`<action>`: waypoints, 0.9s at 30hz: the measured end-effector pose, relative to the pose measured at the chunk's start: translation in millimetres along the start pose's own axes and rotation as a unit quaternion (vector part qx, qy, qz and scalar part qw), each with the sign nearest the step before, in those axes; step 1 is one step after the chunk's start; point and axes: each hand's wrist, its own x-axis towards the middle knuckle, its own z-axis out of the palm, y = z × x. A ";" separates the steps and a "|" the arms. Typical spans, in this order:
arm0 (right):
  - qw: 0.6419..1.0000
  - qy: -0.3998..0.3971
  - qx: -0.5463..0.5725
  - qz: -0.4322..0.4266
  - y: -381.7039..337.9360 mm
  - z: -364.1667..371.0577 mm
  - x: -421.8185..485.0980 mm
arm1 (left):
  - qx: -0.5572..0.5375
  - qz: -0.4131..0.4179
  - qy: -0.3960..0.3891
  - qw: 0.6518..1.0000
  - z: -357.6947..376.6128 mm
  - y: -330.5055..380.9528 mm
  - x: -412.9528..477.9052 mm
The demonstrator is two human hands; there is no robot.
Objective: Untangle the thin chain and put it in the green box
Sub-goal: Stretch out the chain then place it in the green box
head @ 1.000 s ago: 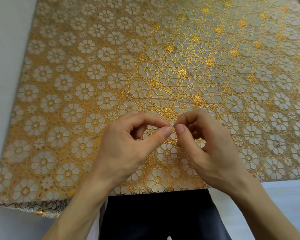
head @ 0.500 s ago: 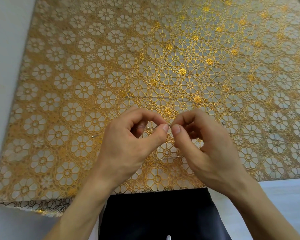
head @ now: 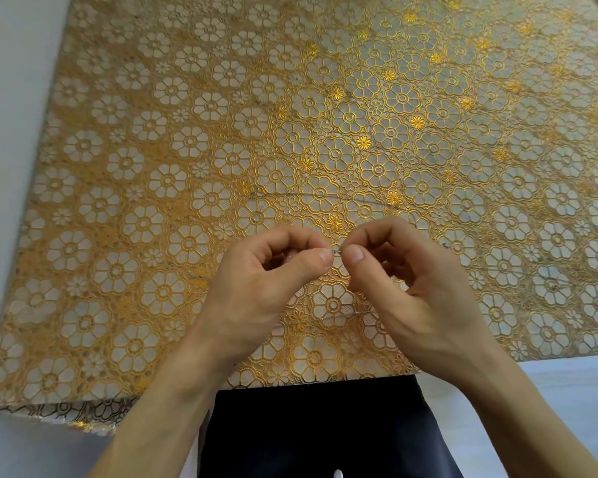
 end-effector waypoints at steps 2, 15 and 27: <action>1.000 0.014 -0.019 -0.010 1.5 -0.9 -0.1 | -0.011 -0.010 0.010 1.000 1.1 0.5 0.4; 0.990 0.051 -0.103 -0.080 2.0 -2.9 0.5 | 0.115 0.063 0.081 0.988 1.1 -0.7 0.4; 0.965 0.042 -0.222 -0.135 12.8 -2.0 2.2 | 0.301 0.165 0.093 0.934 -1.2 -1.0 0.8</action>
